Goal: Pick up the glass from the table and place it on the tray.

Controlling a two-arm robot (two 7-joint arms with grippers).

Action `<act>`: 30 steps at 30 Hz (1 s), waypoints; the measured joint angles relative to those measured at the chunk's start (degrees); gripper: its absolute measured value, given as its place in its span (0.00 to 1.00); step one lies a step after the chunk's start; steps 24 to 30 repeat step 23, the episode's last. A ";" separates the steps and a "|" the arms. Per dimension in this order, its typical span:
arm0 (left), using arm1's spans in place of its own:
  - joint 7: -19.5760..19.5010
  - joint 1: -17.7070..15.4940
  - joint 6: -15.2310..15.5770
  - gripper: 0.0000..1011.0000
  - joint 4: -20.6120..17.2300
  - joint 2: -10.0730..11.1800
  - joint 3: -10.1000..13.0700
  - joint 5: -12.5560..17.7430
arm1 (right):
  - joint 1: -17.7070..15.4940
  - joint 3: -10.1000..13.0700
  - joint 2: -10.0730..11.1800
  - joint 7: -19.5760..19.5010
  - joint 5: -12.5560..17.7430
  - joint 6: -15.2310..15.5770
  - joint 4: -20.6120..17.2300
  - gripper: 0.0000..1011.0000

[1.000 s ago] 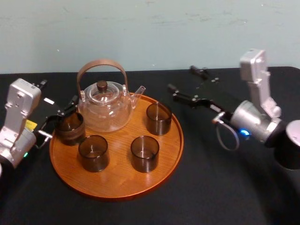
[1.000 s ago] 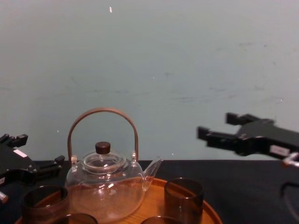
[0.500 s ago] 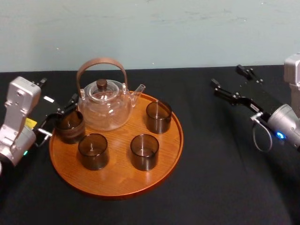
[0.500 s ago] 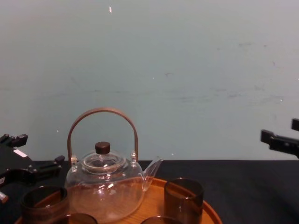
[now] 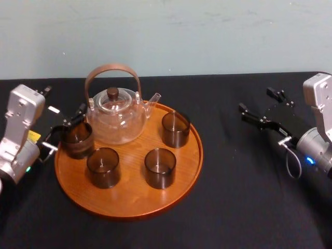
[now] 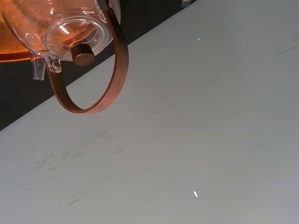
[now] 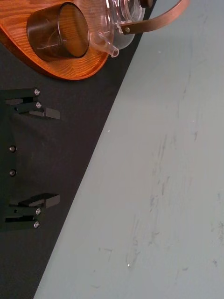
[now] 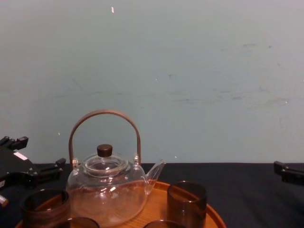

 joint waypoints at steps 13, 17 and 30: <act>0.00 0.00 0.00 0.99 0.00 0.00 0.00 0.00 | 0.04 0.03 0.09 0.28 0.51 0.04 -0.42 0.99; 0.00 0.00 0.00 0.99 0.00 0.00 0.00 0.00 | 0.06 0.03 0.11 0.35 0.64 0.03 -0.49 0.99; 0.00 0.00 0.00 0.99 0.00 0.00 0.00 0.00 | 0.06 0.03 0.14 0.40 0.71 0.04 -0.53 0.99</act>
